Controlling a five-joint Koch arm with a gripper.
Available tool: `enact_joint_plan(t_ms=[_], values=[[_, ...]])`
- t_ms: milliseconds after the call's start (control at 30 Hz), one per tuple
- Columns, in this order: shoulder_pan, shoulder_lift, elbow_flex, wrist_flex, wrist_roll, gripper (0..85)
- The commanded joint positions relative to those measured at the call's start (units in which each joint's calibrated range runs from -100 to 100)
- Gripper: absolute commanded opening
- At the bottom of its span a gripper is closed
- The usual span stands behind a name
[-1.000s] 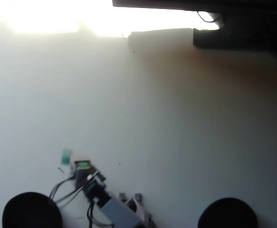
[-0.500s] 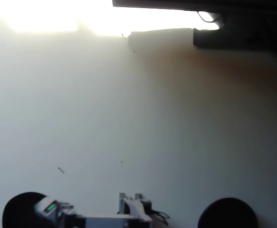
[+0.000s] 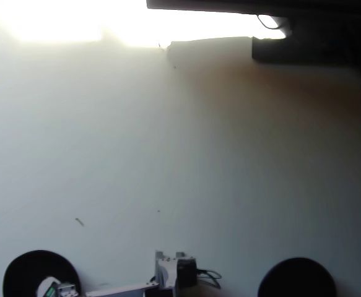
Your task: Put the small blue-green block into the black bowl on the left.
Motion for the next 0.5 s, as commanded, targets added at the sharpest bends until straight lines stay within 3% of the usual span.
enact_joint_plan(t_ms=[0, 67, 100, 167, 200, 467], values=[[0.4, -0.2, -0.1, 1.4, 0.0, 7.0], [0.5, 0.3, -0.8, 2.0, 0.0, 8.1], [0.6, 0.3, -1.4, 2.5, -0.1, 16.5], [0.9, 1.8, -1.6, 2.9, -1.4, 43.6], [0.9, 2.3, -1.6, 2.9, -1.5, 49.0], [-0.8, -1.2, -1.7, 2.4, -2.0, 49.3]])
